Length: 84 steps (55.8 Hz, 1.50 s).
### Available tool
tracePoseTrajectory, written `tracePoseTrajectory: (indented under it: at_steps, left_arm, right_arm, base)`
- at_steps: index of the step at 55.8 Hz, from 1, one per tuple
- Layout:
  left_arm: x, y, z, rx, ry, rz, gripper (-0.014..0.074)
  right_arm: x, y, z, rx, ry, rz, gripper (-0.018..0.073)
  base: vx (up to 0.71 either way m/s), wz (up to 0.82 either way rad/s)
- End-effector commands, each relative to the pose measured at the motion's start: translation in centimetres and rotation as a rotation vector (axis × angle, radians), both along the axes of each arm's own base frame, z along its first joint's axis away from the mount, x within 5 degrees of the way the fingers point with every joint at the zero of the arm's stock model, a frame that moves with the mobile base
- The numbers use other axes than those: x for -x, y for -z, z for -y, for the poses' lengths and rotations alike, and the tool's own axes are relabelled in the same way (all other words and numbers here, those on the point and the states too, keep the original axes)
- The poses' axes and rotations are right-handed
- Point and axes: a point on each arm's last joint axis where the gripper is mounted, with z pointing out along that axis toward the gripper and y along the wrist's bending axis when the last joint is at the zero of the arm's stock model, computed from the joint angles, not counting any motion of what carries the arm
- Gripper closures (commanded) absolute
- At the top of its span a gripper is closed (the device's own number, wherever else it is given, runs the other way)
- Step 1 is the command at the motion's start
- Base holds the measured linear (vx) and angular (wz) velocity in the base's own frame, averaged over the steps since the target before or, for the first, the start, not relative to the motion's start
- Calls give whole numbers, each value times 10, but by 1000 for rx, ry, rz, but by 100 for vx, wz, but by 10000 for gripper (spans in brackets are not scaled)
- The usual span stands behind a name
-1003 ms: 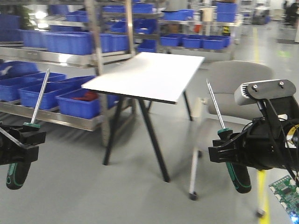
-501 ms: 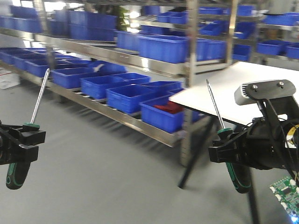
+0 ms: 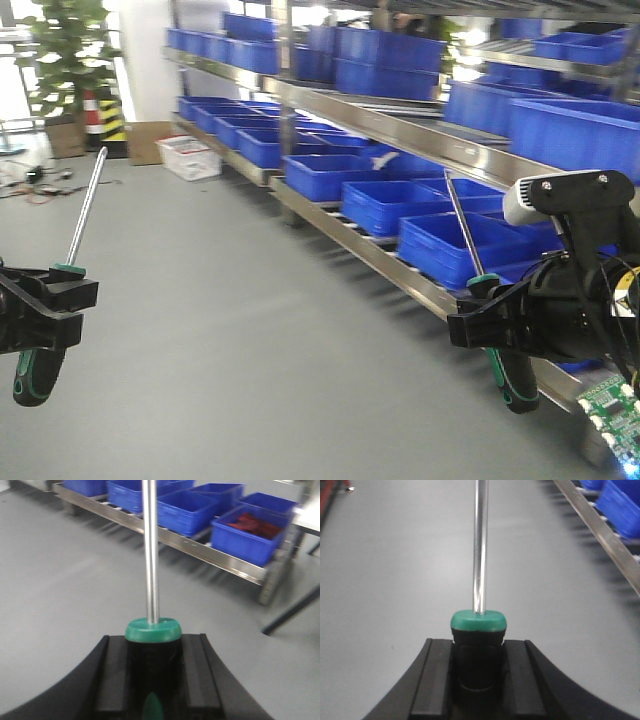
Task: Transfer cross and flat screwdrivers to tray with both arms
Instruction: 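Hold both screwdrivers while driving to the shelf with the grey tray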
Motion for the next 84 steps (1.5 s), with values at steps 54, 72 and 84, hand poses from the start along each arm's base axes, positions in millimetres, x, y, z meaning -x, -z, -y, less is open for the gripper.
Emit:
tracePoseTrajectory:
  at_steps: [54,72,84]
  left_arm:
    - [3,-22,-2,57,-37,111,594]
    - [3,-22,-2,57,-37,111,594]
    - [3,-22,-2,57,-37,111,594]
  right_arm:
    - [3,-27,2,-41,-4,147,567]
    - [3,-27,2,-40,-4,145,567]
    - [2,-26,2,-41,-4,144,567]
  base:
    - [60,44]
    - [61,4]
    - [60,-4]
